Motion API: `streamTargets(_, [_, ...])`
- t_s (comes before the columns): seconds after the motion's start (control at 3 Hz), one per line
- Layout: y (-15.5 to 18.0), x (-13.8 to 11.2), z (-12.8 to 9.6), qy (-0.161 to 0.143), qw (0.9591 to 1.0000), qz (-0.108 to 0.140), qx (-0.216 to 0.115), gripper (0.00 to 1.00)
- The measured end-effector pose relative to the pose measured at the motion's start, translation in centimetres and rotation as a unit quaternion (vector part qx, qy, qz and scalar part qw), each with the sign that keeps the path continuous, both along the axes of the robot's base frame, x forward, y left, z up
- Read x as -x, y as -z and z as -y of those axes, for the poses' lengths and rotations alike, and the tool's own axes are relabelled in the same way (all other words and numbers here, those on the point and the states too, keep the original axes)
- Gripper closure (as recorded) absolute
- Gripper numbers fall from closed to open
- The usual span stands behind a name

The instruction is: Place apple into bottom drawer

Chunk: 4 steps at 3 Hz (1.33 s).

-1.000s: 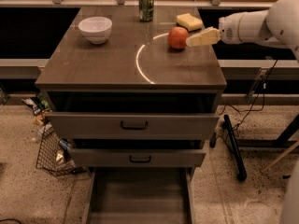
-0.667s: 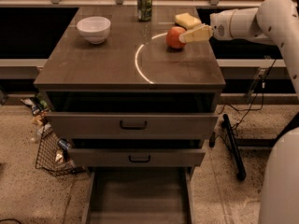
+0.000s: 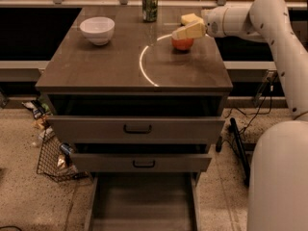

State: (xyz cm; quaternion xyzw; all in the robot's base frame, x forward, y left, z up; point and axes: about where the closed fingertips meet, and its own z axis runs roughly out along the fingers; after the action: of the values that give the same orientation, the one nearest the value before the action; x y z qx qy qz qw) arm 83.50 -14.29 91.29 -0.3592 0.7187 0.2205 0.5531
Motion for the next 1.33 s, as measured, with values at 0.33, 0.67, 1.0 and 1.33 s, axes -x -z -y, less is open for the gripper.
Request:
streamTargets(0.33, [1.2, -0.2, -1.5, -0.008, 0.9998, -0.019, -0.002, 0.00])
streamTargets(0.67, [2.7, -0.1, -2.8, -0.012, 0.9988, -0.047, -0.005, 0.00])
streamTargets(1.0, [3.8, 0.1, -3.3, -0.011, 0.9975, -0.069, -0.008, 0.00])
streamTargets(1.33, [4.7, 0.4, -3.4, -0.009, 0.9964, -0.082, -0.018, 0.18])
